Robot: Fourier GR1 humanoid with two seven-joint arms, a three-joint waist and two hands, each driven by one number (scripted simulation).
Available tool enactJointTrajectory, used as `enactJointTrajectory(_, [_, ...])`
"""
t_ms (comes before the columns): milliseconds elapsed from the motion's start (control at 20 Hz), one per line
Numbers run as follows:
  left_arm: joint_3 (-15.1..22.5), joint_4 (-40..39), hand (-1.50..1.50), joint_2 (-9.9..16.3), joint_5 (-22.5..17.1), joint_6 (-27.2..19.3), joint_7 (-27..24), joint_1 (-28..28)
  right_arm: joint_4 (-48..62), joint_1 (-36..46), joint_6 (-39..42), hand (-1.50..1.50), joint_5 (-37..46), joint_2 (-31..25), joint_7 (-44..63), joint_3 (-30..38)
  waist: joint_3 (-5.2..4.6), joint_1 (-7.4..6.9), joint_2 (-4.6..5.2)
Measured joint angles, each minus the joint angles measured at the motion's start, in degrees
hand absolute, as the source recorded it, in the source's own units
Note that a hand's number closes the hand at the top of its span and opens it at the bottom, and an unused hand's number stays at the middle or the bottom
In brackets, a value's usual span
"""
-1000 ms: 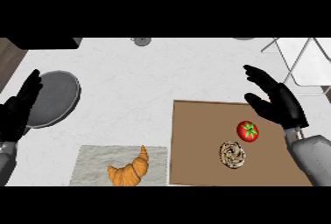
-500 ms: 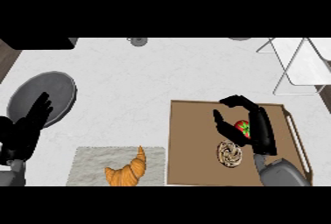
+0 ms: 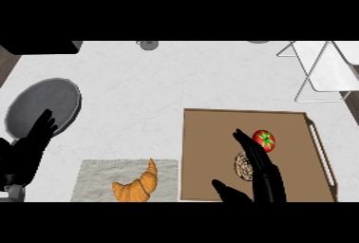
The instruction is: Pick the cupcake from the tray and place it in the tiered shelf
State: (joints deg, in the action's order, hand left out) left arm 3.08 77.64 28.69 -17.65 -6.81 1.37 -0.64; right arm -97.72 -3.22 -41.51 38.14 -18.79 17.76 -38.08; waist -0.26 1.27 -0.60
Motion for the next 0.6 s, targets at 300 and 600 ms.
enactJointTrajectory(300, [-0.12, 0.73, 0.0, -0.56, 0.29, -0.63, 0.31, -0.49, -7.23, -2.04, 13.63, -1.5, 14.29, -4.77, 17.41, -0.12, -0.15, 0.24, 0.0])
enactJointTrajectory(600, [-0.22, 1.15, 0.0, -0.31, 0.17, 0.48, 0.17, -0.08, -12.03, -0.34, 35.91, -1.5, 18.86, -7.7, 31.08, -4.01, -0.15, -0.96, 0.34])
